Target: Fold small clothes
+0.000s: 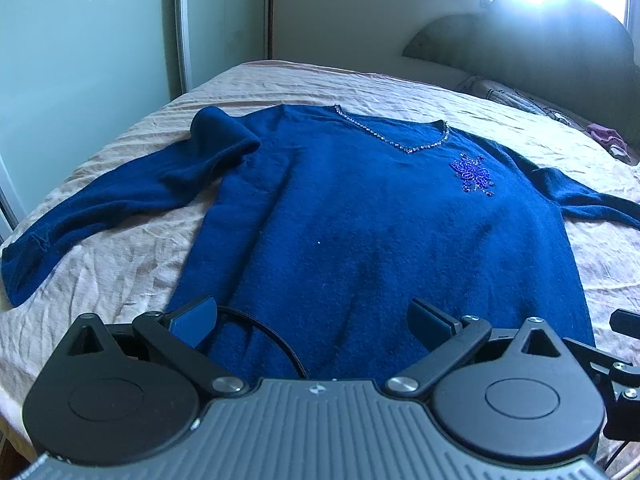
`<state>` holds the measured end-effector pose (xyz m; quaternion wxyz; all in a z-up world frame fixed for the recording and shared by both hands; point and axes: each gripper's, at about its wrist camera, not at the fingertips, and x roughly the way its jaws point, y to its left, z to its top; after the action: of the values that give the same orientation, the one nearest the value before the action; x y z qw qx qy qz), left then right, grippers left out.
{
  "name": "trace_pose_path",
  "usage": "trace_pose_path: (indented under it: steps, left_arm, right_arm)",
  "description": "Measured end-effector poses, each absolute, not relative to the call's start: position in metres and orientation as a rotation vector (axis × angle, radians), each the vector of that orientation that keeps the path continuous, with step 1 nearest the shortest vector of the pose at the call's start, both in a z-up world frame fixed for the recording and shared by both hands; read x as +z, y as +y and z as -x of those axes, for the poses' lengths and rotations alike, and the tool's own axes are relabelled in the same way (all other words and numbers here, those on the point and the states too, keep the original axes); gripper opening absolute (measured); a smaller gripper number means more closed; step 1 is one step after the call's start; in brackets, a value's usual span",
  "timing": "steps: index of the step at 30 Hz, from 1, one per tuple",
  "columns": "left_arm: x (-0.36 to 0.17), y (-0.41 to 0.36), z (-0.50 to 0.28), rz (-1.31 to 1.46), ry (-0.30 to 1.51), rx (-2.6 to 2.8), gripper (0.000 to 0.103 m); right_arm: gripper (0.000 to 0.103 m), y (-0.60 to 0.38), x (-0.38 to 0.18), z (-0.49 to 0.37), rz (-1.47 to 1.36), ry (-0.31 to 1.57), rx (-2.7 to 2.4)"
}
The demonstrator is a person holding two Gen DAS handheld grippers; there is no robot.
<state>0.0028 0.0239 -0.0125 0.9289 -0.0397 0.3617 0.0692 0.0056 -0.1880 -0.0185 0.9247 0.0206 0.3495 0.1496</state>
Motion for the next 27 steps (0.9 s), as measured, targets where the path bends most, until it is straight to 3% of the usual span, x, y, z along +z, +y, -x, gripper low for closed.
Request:
trace_pose_path:
  steps: [27]
  left_arm:
    - [-0.0132,0.0207,-0.0030,0.064,0.745,0.147,0.103]
  right_arm:
    - [0.103,-0.1906,-0.0188,-0.0049,-0.051,0.720,0.308]
